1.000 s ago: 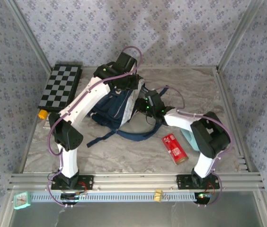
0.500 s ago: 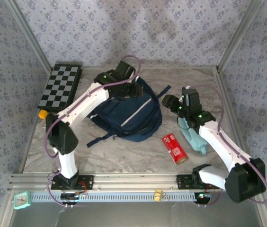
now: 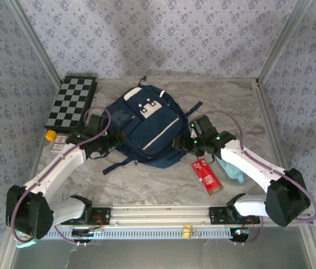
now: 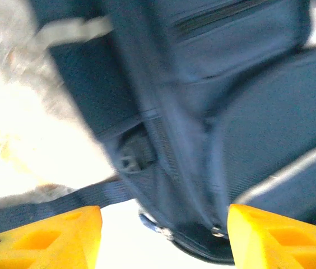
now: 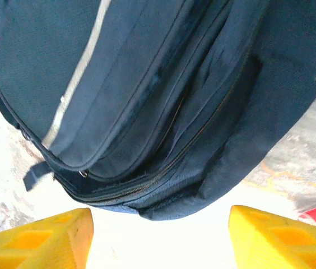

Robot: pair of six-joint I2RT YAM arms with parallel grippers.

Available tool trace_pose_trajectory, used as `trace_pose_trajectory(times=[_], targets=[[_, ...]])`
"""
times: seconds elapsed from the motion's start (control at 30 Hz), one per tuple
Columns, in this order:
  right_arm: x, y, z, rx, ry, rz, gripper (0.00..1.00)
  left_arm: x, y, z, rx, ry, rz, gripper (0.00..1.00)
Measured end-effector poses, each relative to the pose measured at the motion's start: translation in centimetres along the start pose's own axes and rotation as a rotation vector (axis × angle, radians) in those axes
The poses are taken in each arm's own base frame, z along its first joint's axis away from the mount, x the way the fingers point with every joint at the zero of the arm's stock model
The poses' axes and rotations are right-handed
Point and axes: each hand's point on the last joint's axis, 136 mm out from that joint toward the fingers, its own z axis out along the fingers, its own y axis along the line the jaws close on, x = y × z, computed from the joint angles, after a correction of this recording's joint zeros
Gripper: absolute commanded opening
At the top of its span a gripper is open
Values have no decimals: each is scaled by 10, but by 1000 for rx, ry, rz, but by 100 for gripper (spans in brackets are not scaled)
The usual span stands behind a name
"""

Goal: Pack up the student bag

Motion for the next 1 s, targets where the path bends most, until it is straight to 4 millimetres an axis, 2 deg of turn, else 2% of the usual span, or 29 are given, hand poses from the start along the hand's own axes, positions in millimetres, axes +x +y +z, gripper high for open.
trace_pose_trajectory(times=[0.07, 0.13, 0.3, 0.5, 0.8, 1.0], targets=[[7, 3, 5, 3, 22, 0, 66, 9, 19, 14, -22, 30, -73, 59], [13, 5, 9, 8, 38, 0, 67, 16, 27, 23, -30, 52, -125, 57], [16, 5, 16, 20, 51, 21, 67, 13, 16, 37, 39, 49, -220, 55], [13, 6, 18, 16, 36, 38, 67, 16, 14, 52, 74, 68, -309, 49], [11, 0, 20, 20, 27, 58, 67, 38, 7, 67, 110, 120, -371, 43], [12, -5, 23, 23, 26, 72, 67, 38, 7, 79, 104, 123, -395, 40]])
